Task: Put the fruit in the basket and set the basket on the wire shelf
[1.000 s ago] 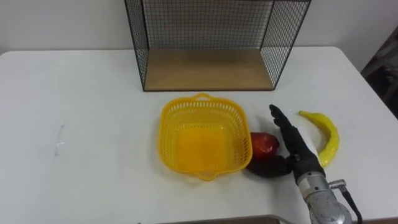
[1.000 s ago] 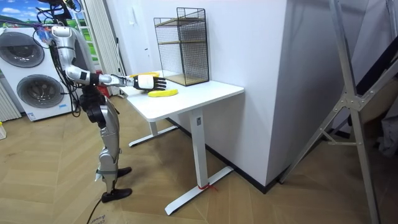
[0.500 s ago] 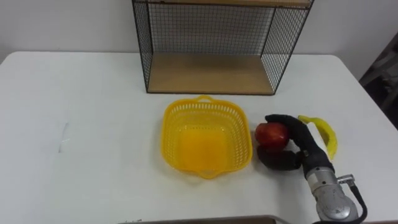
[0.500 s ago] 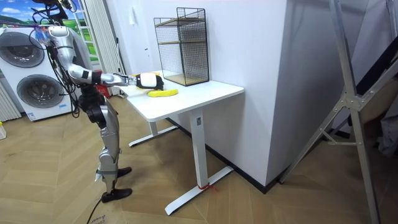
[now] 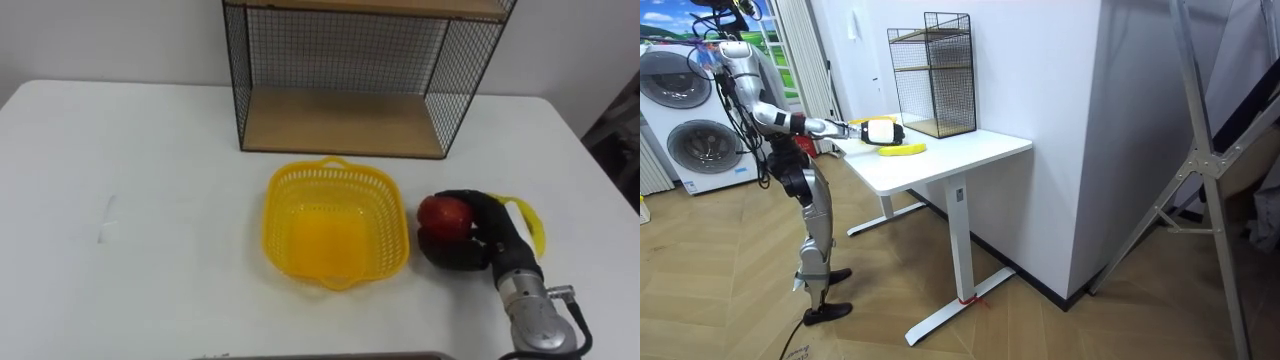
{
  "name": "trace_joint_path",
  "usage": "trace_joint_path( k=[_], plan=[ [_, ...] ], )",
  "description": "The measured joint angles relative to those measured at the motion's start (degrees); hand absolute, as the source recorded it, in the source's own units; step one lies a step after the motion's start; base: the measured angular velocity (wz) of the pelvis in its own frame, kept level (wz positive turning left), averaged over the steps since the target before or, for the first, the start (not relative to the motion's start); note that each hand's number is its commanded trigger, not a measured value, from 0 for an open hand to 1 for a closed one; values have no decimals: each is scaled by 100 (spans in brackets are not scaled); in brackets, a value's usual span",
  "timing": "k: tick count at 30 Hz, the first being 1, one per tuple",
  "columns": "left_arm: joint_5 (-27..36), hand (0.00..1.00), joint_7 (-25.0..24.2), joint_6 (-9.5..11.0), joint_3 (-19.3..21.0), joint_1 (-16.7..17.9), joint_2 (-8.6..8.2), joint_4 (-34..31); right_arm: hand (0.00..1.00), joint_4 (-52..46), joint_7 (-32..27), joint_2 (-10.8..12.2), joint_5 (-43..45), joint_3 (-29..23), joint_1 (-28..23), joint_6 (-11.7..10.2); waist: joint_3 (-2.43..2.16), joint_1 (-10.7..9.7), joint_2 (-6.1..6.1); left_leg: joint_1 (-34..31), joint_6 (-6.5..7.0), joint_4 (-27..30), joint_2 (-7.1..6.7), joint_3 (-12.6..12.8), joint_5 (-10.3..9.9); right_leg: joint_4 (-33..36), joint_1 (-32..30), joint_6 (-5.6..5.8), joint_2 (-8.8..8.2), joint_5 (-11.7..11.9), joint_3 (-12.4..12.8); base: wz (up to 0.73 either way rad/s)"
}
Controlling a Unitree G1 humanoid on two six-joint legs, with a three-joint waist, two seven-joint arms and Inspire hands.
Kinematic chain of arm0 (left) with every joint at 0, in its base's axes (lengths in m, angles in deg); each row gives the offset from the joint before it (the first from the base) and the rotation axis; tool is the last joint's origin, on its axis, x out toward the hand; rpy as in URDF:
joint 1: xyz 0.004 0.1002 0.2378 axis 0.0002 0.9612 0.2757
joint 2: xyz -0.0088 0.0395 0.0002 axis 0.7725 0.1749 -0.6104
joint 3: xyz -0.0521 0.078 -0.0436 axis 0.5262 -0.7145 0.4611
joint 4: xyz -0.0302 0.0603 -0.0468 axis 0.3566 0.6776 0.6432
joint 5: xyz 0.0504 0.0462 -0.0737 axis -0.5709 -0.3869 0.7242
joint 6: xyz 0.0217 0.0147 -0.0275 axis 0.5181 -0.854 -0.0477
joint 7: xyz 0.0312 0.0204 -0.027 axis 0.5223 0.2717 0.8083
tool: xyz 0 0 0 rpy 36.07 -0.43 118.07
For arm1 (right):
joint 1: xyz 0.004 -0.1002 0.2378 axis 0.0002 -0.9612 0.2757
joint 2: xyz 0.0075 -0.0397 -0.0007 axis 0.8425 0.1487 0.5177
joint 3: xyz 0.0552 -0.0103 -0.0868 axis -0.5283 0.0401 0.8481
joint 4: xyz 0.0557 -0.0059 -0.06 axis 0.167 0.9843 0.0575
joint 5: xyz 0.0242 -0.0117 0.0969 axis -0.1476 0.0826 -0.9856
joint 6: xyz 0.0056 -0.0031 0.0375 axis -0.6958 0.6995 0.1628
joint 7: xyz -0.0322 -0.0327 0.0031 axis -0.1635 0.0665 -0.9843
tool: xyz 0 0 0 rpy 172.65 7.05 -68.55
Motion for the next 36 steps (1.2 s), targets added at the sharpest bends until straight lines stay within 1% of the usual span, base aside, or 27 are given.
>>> trace_joint_path(
  k=[5,6,8,10,11,12,14,15,17,19,21,23,26,28,29,32,34,36],
  plan=[
    [6,0,-7,38,48,12,0,0,100,-72,-46,6,-453,-26,-74,28,12,-27,15,-32,-1,14,0,-4,0,0,14,0,6,0,39,1],
    [6,0,-5,61,48,25,0,12,100,-128,-62,5,-485,-26,-78,42,31,-38,24,-33,-1,16,-3,1,0,1,15,0,5,0,27,0],
    [8,0,3,110,48,51,0,56,100,-174,-105,3,-498,-29,-79,47,45,-74,45,-28,1,16,-10,0,1,0,20,0,1,0,29,0],
    [8,0,3,122,51,80,-3,61,100,-193,-193,5,-498,-47,-78,47,43,-120,57,-22,2,17,-11,-1,1,1,28,0,0,0,42,0],
    [4,0,3,122,92,78,-23,61,100,-240,-232,4,-480,-94,-78,48,43,-141,62,-10,2,18,-11,8,2,2,30,0,0,0,91,-7],
    [2,0,2,122,114,133,-41,61,100,-364,-249,4,-475,-185,-81,63,48,-144,89,-15,2,17,-5,35,2,5,10,0,1,0,125,-10],
    [2,0,0,122,115,155,-51,57,100,-716,-317,-10,-484,-324,-80,87,44,-140,131,-27,1,15,7,105,5,6,-62,0,4,0,171,-18],
    [4,0,0,122,115,148,-50,57,100,-848,-358,-24,-483,-352,-80,87,49,-136,144,-26,-1,13,10,127,6,5,-73,0,5,0,204,-20],
    [5,0,0,122,111,176,-51,59,100,-1266,-564,-103,-488,-404,-80,68,41,-142,173,22,-6,11,14,162,10,8,-96,0,11,0,276,-11],
    [6,0,0,122,104,178,-51,59,100,-1444,-724,-102,-477,-439,-81,18,42,-147,166,73,-7,-3,18,169,10,9,-54,0,14,0,286,-2],
    [3,0,0,128,101,162,-52,43,100,-1607,-807,-102,-475,-455,-81,17,42,-146,141,62,-7,-26,19,173,10,12,-63,0,14,0,291,0],
    [2,0,0,146,111,118,-52,39,100,-1715,-809,-102,-476,-456,-81,24,38,-139,135,55,-7,-34,20,193,10,12,-64,0,13,0,292,-5],
    [3,0,3,177,116,123,-51,59,100,-2132,-848,-103,-472,-456,-81,25,29,-127,152,54,-7,-67,22,243,10,11,-93,0,13,0,309,-8],
    [6,0,3,246,111,126,-50,51,100,-2439,-869,-111,-484,-456,-81,21,18,-131,153,48,-8,-76,22,249,11,12,-116,0,13,0,309,-2],
    [5,0,5,290,98,126,-50,50,100,-2632,-867,-119,-488,-454,-82,-8,6,-134,148,43,-10,-82,21,253,16,11,-138,-1,13,0,312,0],
    [2,0,24,295,100,135,-49,57,100,-2990,-851,-118,-458,-381,-86,-12,-7,-132,128,68,-12,-103,21,264,26,11,-135,-1,13,0,308,0],
    [2,0,27,294,103,135,-45,61,100,-3153,-839,-118,-438,-327,-86,-12,-7,-120,123,79,-12,-130,21,279,32,10,-138,-1,12,0,310,-2],
    [3,0,42,293,95,107,-42,59,100,-3189,-773,-113,-215,-182,-96,-30,-3,-123,106,84,-14,-164,21,312,44,9,-123,-1,11,1,328,-3]
  ],
)
